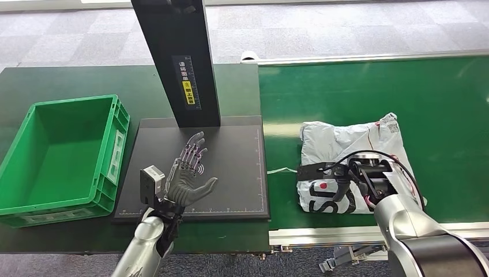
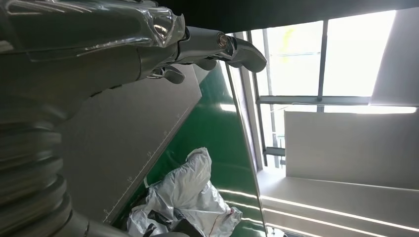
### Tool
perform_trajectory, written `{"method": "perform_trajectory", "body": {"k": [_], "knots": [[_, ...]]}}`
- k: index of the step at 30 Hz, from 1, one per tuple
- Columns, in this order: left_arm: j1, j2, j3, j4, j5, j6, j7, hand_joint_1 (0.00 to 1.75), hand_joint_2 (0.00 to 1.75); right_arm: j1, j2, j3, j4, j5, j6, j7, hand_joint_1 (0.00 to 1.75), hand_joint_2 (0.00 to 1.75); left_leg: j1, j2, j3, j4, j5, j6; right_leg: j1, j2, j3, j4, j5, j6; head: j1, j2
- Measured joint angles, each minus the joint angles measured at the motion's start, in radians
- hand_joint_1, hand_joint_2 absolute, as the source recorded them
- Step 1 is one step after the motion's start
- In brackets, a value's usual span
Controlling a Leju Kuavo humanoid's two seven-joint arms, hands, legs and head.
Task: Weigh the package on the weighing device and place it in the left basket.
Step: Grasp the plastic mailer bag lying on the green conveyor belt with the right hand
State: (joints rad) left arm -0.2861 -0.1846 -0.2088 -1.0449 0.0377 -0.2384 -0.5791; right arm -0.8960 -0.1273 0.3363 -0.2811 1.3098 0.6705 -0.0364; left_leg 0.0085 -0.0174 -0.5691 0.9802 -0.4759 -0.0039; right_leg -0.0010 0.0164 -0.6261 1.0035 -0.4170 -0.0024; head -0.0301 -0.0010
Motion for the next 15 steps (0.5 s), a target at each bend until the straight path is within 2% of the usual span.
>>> {"method": "perform_trajectory", "body": {"k": [3, 7, 15], "knots": [[0.000, 0.000, -0.001, 0.002, 0.001, 0.000, 0.000, 0.00, 1.75, 0.000, 0.001, 0.002, 0.000, -0.005, 0.018, -0.021, 1.75, 1.75, 0.000, 0.000, 0.000, 0.000, 0.000, 0.000, 0.000, 0.000, 0.000, 0.000, 0.000, 0.000, 0.000, 0.000], [-0.001, 0.000, -0.001, 0.004, 0.001, 0.004, -0.002, 0.00, 1.75, 0.001, 0.002, 0.006, 0.000, -0.018, 0.032, -0.065, 1.75, 1.75, 0.000, 0.000, 0.000, 0.000, 0.000, 0.000, 0.000, 0.000, 0.000, 0.000, 0.000, 0.000, 0.000, 0.000], [0.000, 0.000, -0.001, 0.004, 0.001, 0.010, -0.003, 0.00, 1.75, 0.014, 0.005, 0.013, 0.000, -0.024, 0.023, -0.071, 1.75, 1.75, 0.000, 0.000, 0.000, 0.000, 0.000, 0.000, 0.000, 0.000, 0.000, 0.000, 0.000, 0.000, 0.000, 0.000]]}}
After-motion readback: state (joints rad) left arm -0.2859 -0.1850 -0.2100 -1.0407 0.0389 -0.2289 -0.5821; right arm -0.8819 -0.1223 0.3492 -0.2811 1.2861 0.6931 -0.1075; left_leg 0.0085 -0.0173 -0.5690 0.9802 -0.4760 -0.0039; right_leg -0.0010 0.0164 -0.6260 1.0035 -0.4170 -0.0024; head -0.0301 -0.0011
